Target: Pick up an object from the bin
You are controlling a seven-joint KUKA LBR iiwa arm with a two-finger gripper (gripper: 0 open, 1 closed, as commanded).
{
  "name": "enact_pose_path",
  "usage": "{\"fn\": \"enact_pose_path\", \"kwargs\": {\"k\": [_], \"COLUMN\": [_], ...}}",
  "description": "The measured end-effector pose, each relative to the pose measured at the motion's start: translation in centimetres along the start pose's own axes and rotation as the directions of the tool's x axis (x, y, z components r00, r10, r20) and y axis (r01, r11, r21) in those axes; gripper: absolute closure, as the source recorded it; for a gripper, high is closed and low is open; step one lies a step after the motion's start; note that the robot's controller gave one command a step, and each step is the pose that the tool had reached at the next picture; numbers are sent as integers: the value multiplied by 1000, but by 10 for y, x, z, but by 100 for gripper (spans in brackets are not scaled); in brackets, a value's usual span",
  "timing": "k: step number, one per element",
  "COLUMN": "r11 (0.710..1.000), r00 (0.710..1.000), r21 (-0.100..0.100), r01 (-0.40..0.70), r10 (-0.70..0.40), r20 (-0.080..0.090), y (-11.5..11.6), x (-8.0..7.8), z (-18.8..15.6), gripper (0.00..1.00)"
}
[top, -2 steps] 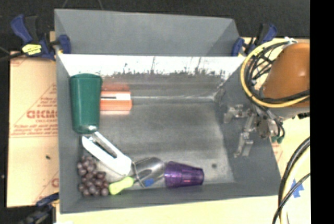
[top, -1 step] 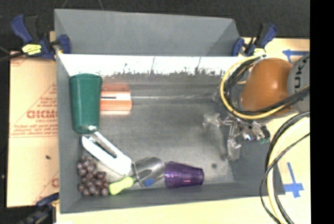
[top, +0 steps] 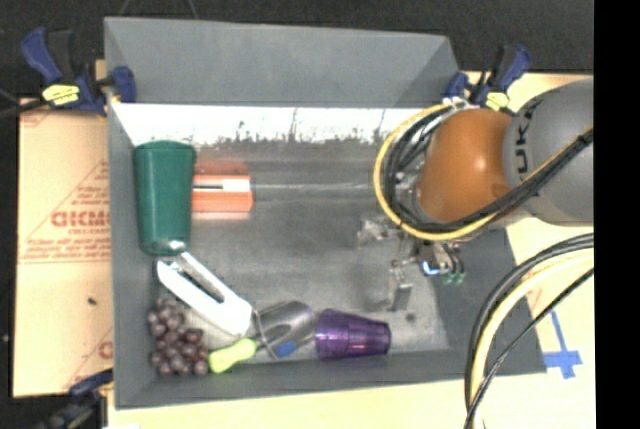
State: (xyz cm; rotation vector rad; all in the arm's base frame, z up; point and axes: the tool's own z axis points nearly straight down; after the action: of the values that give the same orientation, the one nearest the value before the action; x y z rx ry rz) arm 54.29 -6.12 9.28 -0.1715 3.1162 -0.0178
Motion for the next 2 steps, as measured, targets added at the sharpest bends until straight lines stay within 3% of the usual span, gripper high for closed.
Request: {"fn": "enact_pose_path", "kwargs": {"k": [1, 2], "r11": [1000, 999], "r00": [1000, 999], "r21": [-7, 4], "r01": [-23, 43], "r10": [23, -43], "r20": [-4, 9], "y": [4, -30], "x": [-2, -5], "z": [-22, -40], "gripper": [0, 0]}}
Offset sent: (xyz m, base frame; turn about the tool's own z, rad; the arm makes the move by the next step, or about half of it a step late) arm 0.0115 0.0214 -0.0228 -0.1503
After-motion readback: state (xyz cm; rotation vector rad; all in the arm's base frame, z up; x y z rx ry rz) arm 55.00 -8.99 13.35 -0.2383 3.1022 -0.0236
